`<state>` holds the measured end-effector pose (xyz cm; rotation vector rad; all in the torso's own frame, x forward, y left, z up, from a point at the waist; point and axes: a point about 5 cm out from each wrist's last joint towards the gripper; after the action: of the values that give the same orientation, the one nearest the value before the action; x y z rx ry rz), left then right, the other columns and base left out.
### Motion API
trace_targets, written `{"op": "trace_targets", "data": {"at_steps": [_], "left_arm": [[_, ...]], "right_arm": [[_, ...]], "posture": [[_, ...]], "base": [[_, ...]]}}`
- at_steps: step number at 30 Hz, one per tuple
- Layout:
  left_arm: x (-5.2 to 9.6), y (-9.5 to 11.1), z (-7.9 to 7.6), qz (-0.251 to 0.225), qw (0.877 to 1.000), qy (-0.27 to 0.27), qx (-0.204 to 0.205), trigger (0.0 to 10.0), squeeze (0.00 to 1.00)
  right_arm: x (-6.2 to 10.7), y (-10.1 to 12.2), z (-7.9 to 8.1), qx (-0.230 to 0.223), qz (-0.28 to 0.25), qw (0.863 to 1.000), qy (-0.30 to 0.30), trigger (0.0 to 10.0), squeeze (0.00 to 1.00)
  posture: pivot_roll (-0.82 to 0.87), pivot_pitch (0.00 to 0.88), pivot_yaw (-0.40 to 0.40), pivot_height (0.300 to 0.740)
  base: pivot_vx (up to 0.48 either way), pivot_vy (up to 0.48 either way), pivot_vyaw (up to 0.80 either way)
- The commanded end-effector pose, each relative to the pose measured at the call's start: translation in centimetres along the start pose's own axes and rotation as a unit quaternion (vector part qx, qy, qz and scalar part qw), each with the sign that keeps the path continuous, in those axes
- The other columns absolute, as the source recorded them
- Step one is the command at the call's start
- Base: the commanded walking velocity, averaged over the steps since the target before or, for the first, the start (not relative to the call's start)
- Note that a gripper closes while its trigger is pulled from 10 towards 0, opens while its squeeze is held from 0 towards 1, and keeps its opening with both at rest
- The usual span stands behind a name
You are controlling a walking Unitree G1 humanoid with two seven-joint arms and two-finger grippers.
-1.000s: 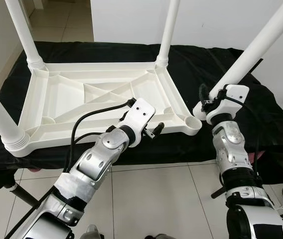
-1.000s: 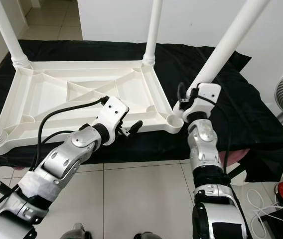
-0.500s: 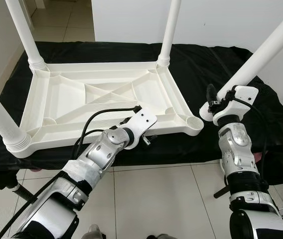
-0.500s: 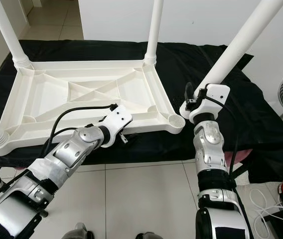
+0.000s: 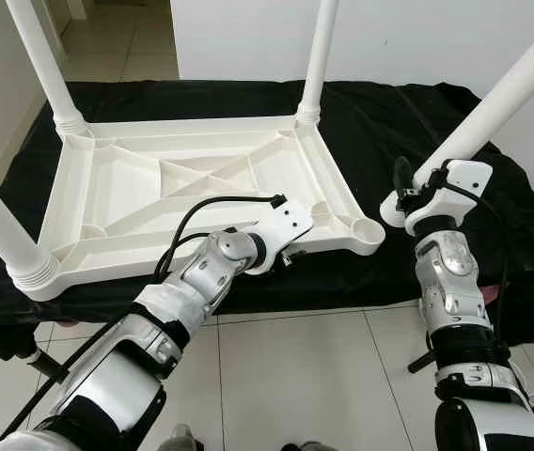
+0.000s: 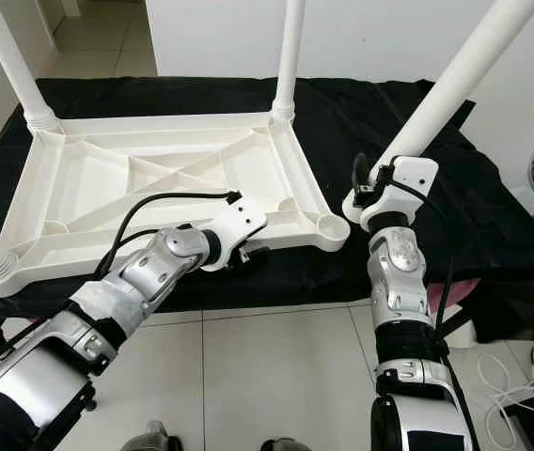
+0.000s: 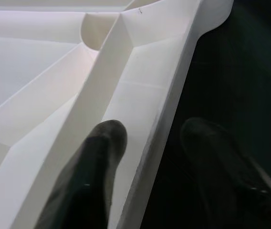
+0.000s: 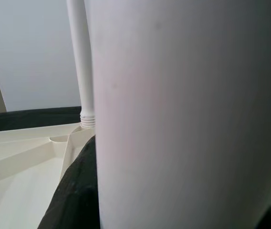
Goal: Building children table
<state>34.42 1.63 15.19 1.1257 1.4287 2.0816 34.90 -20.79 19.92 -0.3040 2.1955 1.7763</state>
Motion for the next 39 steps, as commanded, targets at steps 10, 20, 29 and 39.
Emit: {"op": "trace_targets", "data": {"at_steps": [10,20,29,39], "left_arm": [[-0.3,-1.3,-0.4,0.044,0.998,-0.041,-0.036,7.0,0.00],[-0.7,-1.4,-0.1,0.057,0.996,-0.037,-0.054,10.0,0.00],[-0.1,-2.4,0.3,0.085,0.990,-0.064,-0.098,10.0,0.00],[4.8,-4.4,3.1,0.118,0.978,-0.122,-0.119,10.0,0.00]], "right_arm": [[0.2,0.1,-0.4,0.008,0.004,1.000,-0.009,10.0,0.00],[0.0,0.2,-0.3,0.009,0.003,1.000,-0.008,10.0,0.00],[0.1,0.2,-0.4,0.011,0.002,1.000,-0.011,10.0,0.00],[0.1,0.0,-0.4,0.013,0.005,1.000,-0.011,10.0,0.00]], "posture": [[0.02,0.055,0.013,0.740],[0.02,0.055,0.018,0.740],[0.02,0.056,0.021,0.740],[0.03,0.062,0.016,0.740]], "base": [[0.000,0.000,0.00],[0.000,0.000,0.00],[0.000,0.000,0.00],[0.000,0.000,0.00]]}}
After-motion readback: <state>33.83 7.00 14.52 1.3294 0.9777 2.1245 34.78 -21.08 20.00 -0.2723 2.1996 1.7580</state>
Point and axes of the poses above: a point about 5 cm out from each wrist's last joint towards the gripper, its own x axis pointing back from the gripper into the wrist, its own y axis along the axis of the wrist's last joint, z = x × y, and after that the axes turned 14 degrees about x, right-handed
